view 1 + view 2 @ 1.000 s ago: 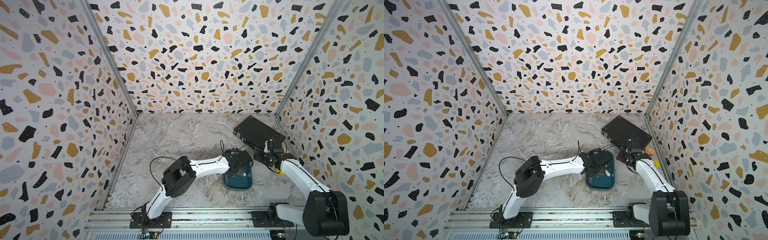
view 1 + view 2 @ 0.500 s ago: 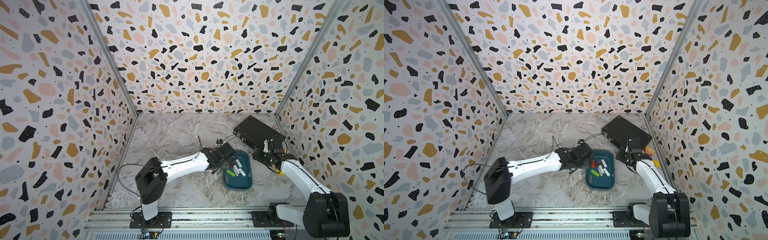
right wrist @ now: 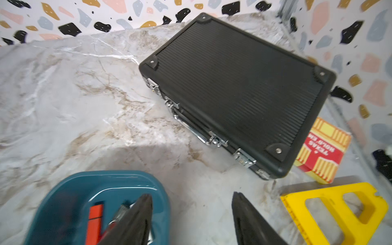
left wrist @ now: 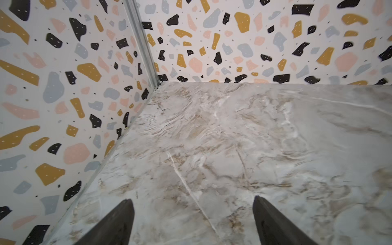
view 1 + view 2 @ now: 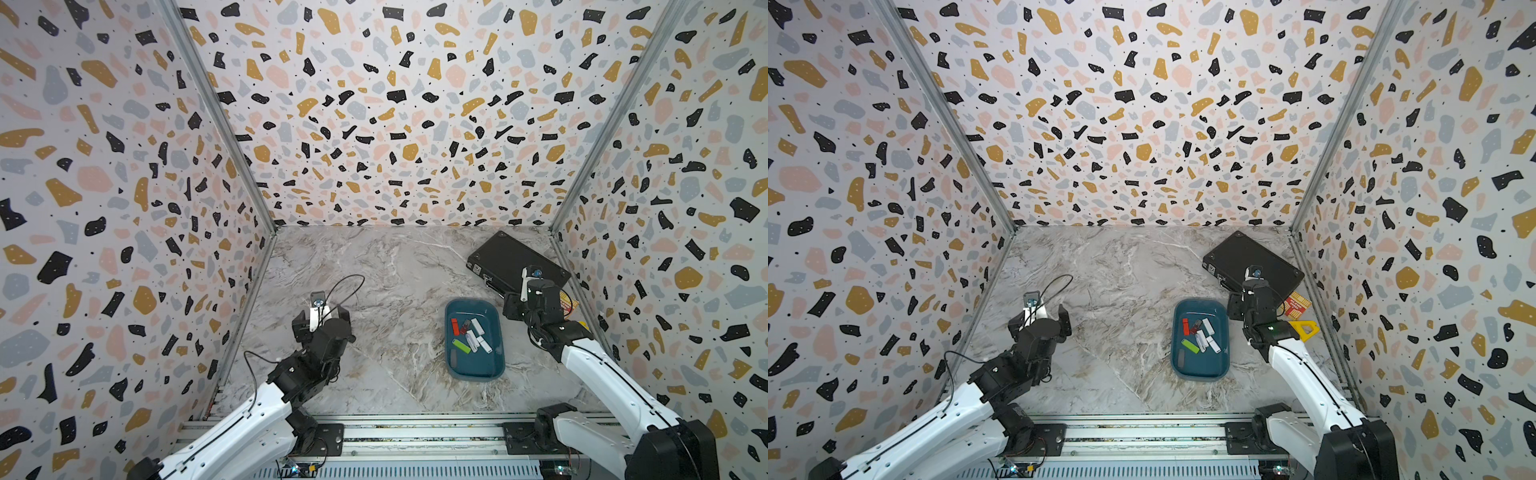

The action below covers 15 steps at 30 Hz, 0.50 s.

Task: Put the usb flash drive into the storage box
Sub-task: Reset both arms

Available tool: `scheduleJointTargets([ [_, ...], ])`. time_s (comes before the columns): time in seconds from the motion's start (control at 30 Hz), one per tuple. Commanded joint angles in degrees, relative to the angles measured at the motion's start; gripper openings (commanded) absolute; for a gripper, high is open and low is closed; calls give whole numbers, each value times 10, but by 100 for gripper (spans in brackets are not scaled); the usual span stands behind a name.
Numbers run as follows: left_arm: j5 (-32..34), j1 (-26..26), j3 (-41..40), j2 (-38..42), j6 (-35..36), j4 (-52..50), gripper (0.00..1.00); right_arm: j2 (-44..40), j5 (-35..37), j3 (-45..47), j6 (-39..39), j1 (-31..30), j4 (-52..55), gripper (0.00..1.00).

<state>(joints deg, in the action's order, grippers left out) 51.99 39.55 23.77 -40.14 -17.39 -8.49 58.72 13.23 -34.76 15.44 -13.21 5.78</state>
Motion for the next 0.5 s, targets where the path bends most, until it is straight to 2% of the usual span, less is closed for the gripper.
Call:
scheduleJointTargets([
  [0.0,53,-13,-67,13,144,199,93,-12,73,70,-74,-2,-143,66],
  [0.07,44,-36,-90,-7,159,238,93,-11,101,114,-88,-2,-221,69],
  [0.1,33,-53,-95,-25,162,253,93,-11,105,110,-93,-1,-207,69],
  [0.2,-38,-101,-105,-99,152,319,93,28,126,136,-119,1,-279,68],
  [0.27,-77,-143,-127,-162,155,417,93,63,136,172,-124,7,-370,69],
  [0.3,-93,-156,-125,-185,164,447,93,89,142,202,-124,11,-451,69],
  [0.33,-131,-169,-120,-200,176,458,93,115,152,217,-135,14,-528,70],
  [0.4,-207,-205,-116,-238,180,506,93,125,136,200,-157,17,-508,69],
  [0.47,-228,-223,-78,-280,196,480,93,158,143,213,-184,24,-586,69],
])
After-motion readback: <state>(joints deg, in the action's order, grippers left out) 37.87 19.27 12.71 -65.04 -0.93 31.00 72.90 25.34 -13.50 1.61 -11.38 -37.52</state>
